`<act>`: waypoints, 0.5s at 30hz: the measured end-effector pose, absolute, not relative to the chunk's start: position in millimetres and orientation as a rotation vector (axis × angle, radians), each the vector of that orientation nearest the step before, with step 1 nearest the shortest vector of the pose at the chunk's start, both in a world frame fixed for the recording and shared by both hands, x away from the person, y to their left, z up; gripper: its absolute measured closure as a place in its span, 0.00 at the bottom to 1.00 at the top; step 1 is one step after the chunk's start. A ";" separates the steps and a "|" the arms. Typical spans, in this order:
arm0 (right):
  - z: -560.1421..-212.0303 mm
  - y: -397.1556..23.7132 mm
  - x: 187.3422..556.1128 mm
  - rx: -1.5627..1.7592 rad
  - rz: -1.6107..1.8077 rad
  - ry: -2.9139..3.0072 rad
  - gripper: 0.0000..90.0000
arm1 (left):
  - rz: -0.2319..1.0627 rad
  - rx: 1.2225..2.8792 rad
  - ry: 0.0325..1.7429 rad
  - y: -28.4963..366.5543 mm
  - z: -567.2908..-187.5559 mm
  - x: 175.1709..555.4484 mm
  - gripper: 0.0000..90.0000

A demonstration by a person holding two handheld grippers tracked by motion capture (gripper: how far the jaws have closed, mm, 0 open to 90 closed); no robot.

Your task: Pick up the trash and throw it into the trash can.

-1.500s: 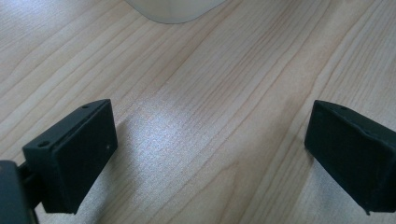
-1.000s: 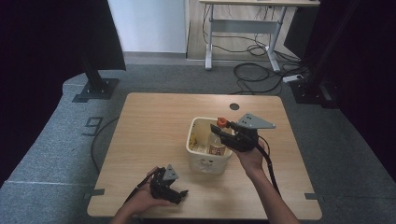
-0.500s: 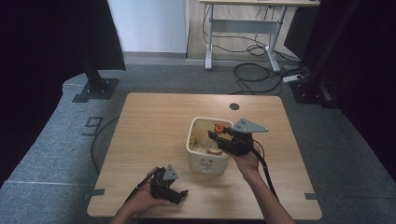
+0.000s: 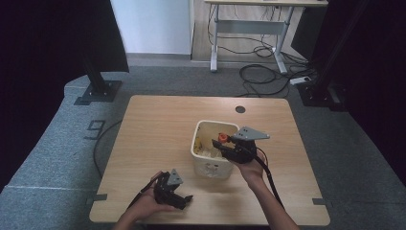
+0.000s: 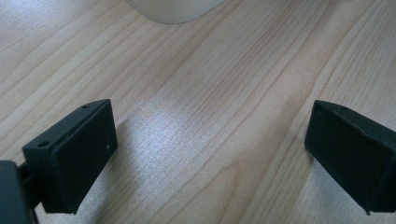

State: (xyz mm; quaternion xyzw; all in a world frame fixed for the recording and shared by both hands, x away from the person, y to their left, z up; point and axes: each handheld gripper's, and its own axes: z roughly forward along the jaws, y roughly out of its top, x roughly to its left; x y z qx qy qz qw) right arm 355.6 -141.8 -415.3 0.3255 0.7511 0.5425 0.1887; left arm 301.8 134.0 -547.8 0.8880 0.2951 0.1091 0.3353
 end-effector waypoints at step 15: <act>-424.8 -155.8 353.1 0.940 1.547 2.111 0.64 | 0.286 2.316 0.769 134.0 -547.9 301.8 0.03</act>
